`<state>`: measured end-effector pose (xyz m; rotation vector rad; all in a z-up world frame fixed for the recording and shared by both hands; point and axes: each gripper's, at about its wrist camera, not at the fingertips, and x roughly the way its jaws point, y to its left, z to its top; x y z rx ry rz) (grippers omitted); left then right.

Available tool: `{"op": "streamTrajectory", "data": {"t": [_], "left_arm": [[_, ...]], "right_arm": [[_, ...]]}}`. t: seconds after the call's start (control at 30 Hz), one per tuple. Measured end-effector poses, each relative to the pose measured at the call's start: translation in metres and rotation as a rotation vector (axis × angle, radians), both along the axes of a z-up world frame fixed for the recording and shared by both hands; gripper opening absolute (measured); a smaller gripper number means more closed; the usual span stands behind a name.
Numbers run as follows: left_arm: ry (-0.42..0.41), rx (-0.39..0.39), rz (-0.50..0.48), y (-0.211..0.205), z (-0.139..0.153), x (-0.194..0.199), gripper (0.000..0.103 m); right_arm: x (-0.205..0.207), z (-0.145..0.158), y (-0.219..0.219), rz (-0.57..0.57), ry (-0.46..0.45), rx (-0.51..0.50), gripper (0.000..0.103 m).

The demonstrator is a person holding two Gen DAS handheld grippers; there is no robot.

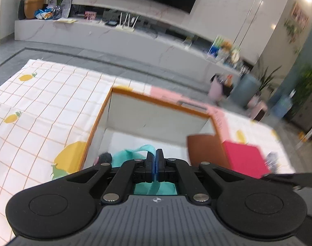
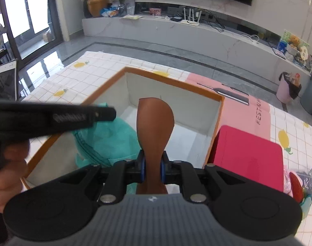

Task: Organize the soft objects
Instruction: 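Open the left tool to drop the teal bag into the box while the right tool lowers the felt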

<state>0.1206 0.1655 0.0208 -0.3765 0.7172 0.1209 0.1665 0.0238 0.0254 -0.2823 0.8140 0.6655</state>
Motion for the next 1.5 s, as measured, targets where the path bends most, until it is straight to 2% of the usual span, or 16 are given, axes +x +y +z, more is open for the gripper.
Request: {"op": "streamTrajectory", "data": {"t": [0.27,0.47,0.57,0.77,0.9,0.97,1.13,1.23,1.3,1.33,1.37,1.5], "left_arm": [[0.149,0.107,0.022,-0.018,-0.028,0.015,0.001],[0.203,0.153,0.055,-0.021,-0.033,0.014,0.006],[0.165,0.123,0.021,-0.021,-0.027,0.012,0.006],[-0.025,0.019,-0.160,-0.039,-0.005,-0.003,0.006],[-0.095,-0.091,-0.273,-0.045,-0.003,-0.007,0.006],[-0.091,-0.124,-0.280,-0.045,-0.003,-0.006,0.006],[0.031,-0.007,-0.146,-0.040,-0.015,0.004,0.006],[0.120,0.087,-0.055,-0.037,-0.023,0.009,0.012],[0.128,0.194,0.012,-0.043,-0.022,0.008,0.028],[0.128,0.229,0.028,-0.045,-0.021,0.007,0.044],[0.123,0.239,0.033,-0.046,-0.019,0.007,0.058],[0.078,0.155,0.034,-0.036,-0.013,-0.001,0.075]], "right_arm": [[-0.007,0.000,-0.004,0.008,-0.007,-0.008,0.015],[-0.008,-0.001,-0.009,-0.002,-0.009,-0.023,0.015],[-0.009,0.000,-0.015,-0.017,-0.015,-0.017,0.015],[-0.012,0.005,-0.028,-0.036,-0.029,-0.014,0.015],[-0.013,0.004,-0.030,-0.046,-0.036,-0.024,0.015],[-0.012,0.003,-0.031,-0.046,-0.031,-0.021,0.015],[-0.013,0.001,-0.027,-0.029,-0.019,-0.019,0.015],[-0.014,0.000,-0.023,-0.014,-0.016,-0.022,0.015],[-0.015,0.000,-0.020,-0.003,-0.016,-0.026,0.015],[-0.016,-0.001,-0.019,0.001,-0.015,-0.027,0.015],[-0.016,-0.001,-0.019,0.004,-0.013,-0.027,0.015],[-0.019,-0.003,-0.015,0.018,-0.006,-0.036,0.015]]}}
